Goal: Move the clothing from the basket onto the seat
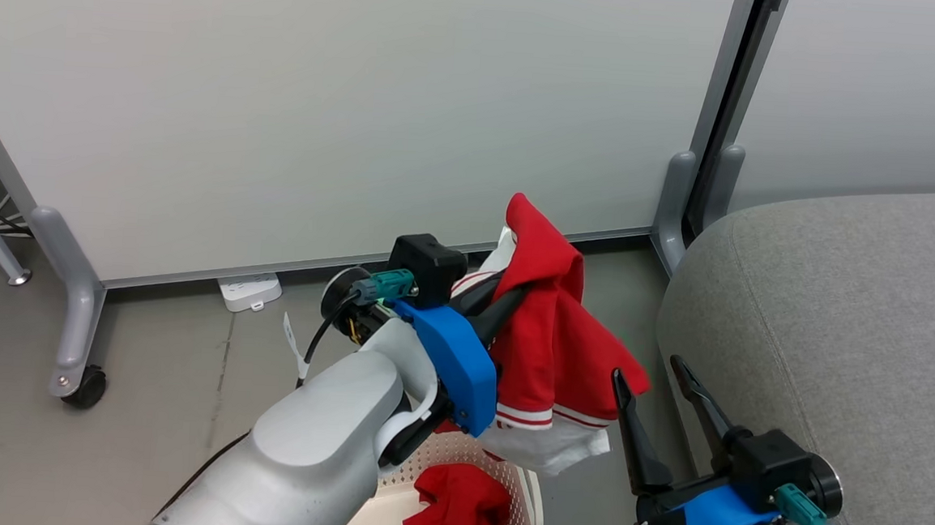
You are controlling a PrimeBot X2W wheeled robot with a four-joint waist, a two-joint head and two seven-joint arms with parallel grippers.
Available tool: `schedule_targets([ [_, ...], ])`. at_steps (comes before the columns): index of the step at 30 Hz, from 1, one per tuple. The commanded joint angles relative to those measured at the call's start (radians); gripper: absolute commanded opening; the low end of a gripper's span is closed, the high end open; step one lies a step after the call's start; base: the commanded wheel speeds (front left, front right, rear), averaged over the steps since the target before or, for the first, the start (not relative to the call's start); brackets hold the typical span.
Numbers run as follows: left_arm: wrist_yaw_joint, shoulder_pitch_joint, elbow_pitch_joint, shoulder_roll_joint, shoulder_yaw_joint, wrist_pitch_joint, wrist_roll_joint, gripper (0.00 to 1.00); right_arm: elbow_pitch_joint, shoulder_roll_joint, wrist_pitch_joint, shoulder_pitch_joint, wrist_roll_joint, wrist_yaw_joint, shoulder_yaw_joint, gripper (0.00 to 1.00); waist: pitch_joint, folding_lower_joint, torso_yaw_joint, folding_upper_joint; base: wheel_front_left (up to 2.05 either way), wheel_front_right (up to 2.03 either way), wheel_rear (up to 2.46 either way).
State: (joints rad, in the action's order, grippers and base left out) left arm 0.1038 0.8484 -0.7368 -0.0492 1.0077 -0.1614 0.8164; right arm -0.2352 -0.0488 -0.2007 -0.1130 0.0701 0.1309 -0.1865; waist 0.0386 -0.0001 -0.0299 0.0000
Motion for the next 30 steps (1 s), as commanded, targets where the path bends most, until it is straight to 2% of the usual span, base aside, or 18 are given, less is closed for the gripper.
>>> schedule_targets([
  [1,-0.003,-0.006,-0.004,-0.002,0.005,-0.006,0.006,0.00,0.004,-0.003,0.005,0.016,-0.006,0.000,-0.006,1.00,-0.001,0.0001,-0.002,0.0000,0.00,0.00,0.00],
  [11,-0.020,0.019,-0.019,-0.002,0.057,-0.030,0.063,0.00,-0.047,-0.003,0.078,-0.069,0.103,0.000,-0.151,1.00,-0.006,0.0001,0.004,0.0000,0.00,0.00,0.00],
  [18,-0.027,0.042,-0.022,-0.002,0.090,-0.036,0.091,0.00,-0.162,-0.003,0.117,-0.184,0.179,0.000,-0.257,1.00,-0.007,0.0001,0.015,0.0000,0.00,0.00,0.00],
  [25,-0.033,0.062,-0.019,-0.002,0.119,-0.046,0.119,0.00,-0.268,-0.003,0.110,-0.294,0.266,0.000,-0.365,1.00,-0.009,0.0001,0.025,0.0000,0.00,0.00,0.00],
  [30,-0.040,0.070,-0.023,-0.002,0.137,-0.054,0.140,0.00,-0.358,-0.003,0.103,-0.362,0.269,0.000,-0.409,1.00,-0.010,0.0001,0.026,0.0000,0.00,0.00,0.00],
])
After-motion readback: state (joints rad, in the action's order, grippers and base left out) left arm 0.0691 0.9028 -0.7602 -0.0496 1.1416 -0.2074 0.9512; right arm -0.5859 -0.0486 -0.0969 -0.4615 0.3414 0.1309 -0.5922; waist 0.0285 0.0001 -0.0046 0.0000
